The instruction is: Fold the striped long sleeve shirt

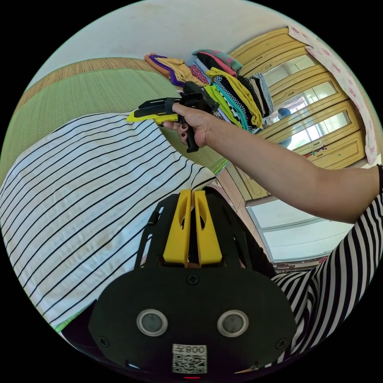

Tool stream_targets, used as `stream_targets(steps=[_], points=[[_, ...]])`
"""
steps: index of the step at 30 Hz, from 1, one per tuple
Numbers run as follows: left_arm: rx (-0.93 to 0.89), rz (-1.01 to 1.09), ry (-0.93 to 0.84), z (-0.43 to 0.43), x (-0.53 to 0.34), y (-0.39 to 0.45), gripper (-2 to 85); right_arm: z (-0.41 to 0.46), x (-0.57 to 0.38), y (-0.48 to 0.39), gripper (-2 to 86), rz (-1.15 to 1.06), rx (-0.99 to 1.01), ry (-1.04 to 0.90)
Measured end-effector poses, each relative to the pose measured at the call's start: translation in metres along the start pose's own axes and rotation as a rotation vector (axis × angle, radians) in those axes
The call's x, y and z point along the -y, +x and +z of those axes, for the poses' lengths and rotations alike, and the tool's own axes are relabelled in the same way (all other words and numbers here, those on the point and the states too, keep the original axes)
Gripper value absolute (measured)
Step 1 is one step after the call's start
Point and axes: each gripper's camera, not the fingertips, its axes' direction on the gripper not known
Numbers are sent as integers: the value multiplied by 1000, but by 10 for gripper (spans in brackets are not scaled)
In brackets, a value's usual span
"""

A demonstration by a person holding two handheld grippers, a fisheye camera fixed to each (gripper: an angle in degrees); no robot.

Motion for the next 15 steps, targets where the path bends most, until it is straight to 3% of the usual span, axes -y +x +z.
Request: stream_targets(steps=[15], points=[[-25, -8, 40, 88, -77, -53, 10, -39, -14, -60, 7, 21, 9, 24]])
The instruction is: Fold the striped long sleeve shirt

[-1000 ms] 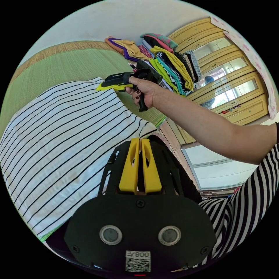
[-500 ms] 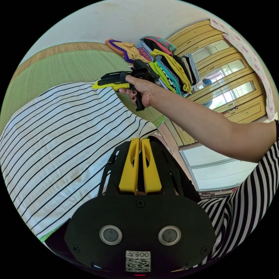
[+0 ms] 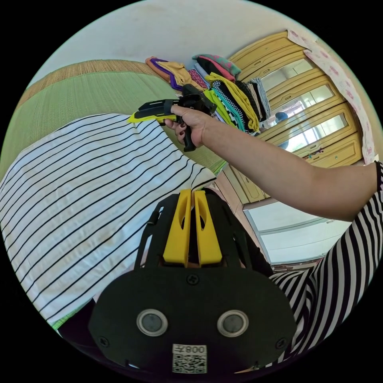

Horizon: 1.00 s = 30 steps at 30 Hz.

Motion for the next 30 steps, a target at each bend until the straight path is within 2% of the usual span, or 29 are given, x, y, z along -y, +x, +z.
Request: stream_targets(steps=[7, 13, 21, 30], points=[[-42, -26, 94, 18, -62, -38, 9, -24, -11, -69, 5, -47, -40, 35], [-69, -110, 225, 16, -140, -88, 10, -20, -15, -162, 4, -141, -56, 37], [-100, -318, 422, 18, -267, -178, 9, 39, -9, -311, 3, -314, -137, -53], [-132, -565, 558, 64, -392, -283, 8, 125, 6, -413, 2, -333, -269, -192]])
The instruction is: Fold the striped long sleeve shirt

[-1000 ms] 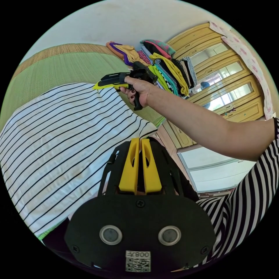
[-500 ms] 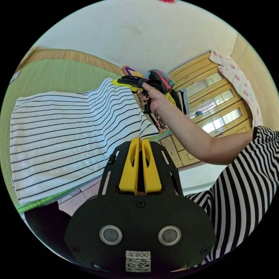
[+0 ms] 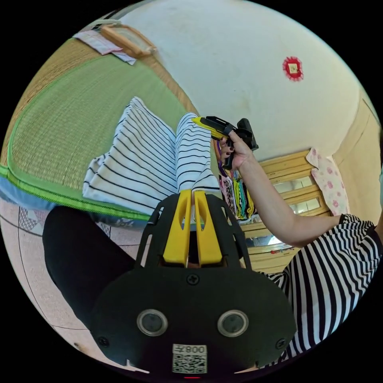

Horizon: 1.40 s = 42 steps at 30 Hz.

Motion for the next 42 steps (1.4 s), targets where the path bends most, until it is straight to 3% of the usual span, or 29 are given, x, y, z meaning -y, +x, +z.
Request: stream_targets(steps=[20, 29, 42], points=[[-83, -345, 56, 59, -72, -231, 8, 28, 72, -139, 5, -18, -208, -182], [-75, -417, 62, 92, -78, -287, 9, 22, 87, -181, 19, -30, -231, -213], [-77, -456, 85, 124, -72, -332, 9, -14, 92, -230, 67, -82, -107, -157]])
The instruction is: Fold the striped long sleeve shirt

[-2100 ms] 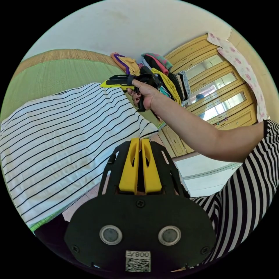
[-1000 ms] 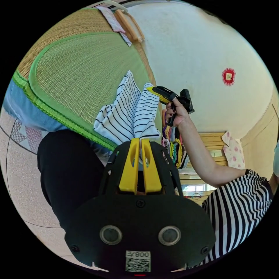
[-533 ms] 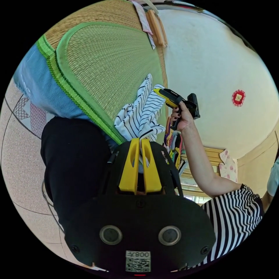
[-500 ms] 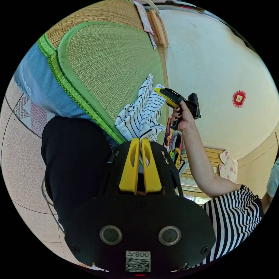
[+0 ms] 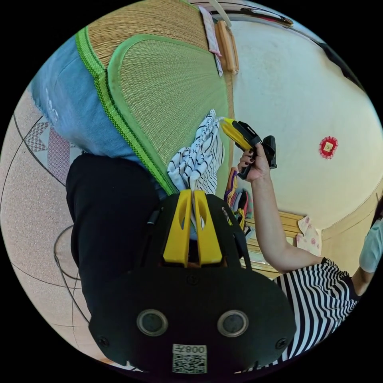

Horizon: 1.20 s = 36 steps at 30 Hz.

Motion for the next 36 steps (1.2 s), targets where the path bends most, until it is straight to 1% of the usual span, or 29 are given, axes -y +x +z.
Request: stream_targets(steps=[4, 9, 15, 19, 24, 26, 31, 33, 36], points=[[26, 30, 4, 8, 9, -1, 9, -18, -4, -8, 67, -36, -43, 28], [118, 155, -6, 21, 29, 15, 11, -32, -17, 2, 68, -47, -164, 18], [157, 349, 27, 43, 91, 58, 19, -40, -32, 5, 70, -99, -289, -6], [219, 481, 55, 66, 146, 94, 28, -42, -39, 1, 70, -136, -338, -9], [313, 516, -7, 117, 218, 113, 40, -36, -47, -4, 66, -175, -393, -18], [363, 524, -64, 145, 248, 121, 43, -34, -49, -8, 63, -192, -417, -20], [443, 570, -133, 186, 278, 140, 16, -30, -53, -12, 58, -204, -432, -21], [457, 594, -130, 191, 282, 149, 10, -29, -56, -11, 56, -200, -421, -16], [427, 641, -79, 189, 288, 168, 5, -29, -60, -10, 55, -197, -408, -6]])
